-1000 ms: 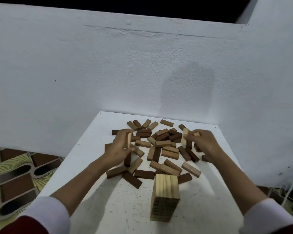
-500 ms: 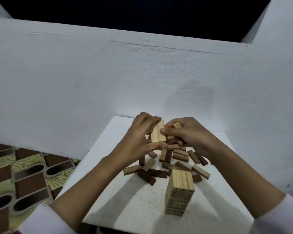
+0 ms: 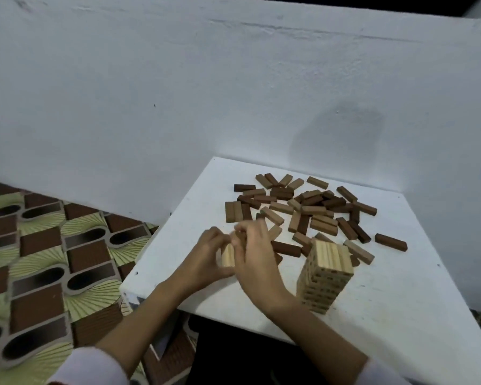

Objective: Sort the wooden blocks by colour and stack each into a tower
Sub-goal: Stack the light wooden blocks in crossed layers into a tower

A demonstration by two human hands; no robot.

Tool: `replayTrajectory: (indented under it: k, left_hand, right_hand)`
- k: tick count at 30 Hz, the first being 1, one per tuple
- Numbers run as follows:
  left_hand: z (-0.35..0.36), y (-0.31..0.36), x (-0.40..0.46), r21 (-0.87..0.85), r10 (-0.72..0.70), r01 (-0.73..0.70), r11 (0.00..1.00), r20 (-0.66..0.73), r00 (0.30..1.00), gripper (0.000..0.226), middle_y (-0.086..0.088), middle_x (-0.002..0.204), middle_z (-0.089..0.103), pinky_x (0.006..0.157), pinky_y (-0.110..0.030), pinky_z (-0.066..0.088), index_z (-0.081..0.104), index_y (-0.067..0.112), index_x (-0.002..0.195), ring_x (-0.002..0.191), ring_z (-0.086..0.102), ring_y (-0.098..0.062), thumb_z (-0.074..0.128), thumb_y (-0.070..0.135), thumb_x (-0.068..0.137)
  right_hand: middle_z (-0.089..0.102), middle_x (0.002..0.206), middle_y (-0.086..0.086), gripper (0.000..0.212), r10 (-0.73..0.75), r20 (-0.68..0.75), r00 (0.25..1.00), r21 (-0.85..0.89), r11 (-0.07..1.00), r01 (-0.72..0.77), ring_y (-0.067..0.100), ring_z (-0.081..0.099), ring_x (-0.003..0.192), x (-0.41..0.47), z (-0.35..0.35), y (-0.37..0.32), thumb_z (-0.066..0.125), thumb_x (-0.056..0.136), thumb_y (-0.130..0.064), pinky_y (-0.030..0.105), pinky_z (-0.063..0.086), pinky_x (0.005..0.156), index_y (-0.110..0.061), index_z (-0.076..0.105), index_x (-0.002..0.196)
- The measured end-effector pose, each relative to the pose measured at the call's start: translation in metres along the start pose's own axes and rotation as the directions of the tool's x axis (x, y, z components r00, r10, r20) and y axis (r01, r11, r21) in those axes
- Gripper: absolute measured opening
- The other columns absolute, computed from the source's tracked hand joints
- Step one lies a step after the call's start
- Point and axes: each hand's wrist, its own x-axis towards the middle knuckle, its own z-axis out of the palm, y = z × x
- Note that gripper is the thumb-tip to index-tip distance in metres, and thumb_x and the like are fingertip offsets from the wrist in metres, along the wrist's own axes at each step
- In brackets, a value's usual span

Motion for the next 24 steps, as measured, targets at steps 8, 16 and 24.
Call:
replayTrajectory:
  k: [8, 16, 24]
  left_hand:
    - [0.03, -0.018, -0.015, 0.091, -0.149, 0.136, 0.987, 0.155, 0.977, 0.073, 0.006, 0.109, 0.04, 0.082, -0.01, 0.024, 0.058, 0.018, 0.118, 0.101, 0.029, -0.009, 0.072, 0.058, 0.059]
    - [0.03, -0.014, -0.013, 0.013, -0.184, 0.184, 0.983, 0.16, 0.97, 0.073, 0.008, 0.113, 0.044, 0.085, -0.016, 0.028, 0.05, 0.024, 0.126, 0.106, 0.034, -0.005, 0.059, 0.065, 0.065]
    - [0.032, -0.014, -0.018, -0.08, -0.13, 0.131, 0.988, 0.019, 0.991, 0.046, 0.002, 0.11, 0.053, 0.086, -0.003, 0.03, 0.055, 0.011, 0.118, 0.104, 0.043, -0.008, 0.054, 0.001, 0.073]
  right_hand:
    - [0.047, 0.089, -0.011, 0.007, 0.382, -0.08, 0.921, 0.01, 0.924, -0.383, 0.023, 0.054, 0.097, -0.019, 0.034, 0.073, 0.06, 0.089, -0.011, 0.04, 0.046, 0.087, -0.014, 0.059, 0.095]
    - [0.061, 0.109, 0.005, 0.021, 0.297, -0.172, 0.939, 0.028, 0.954, -0.297, 0.022, 0.054, 0.103, -0.021, 0.04, 0.09, 0.052, 0.093, -0.009, 0.036, 0.045, 0.09, -0.005, 0.065, 0.11]
    - [0.061, 0.103, 0.007, 0.043, 0.231, -0.127, 0.965, 0.007, 0.973, -0.232, 0.028, 0.055, 0.101, -0.029, 0.04, 0.094, 0.037, 0.083, 0.013, 0.041, 0.047, 0.089, -0.002, 0.061, 0.115]
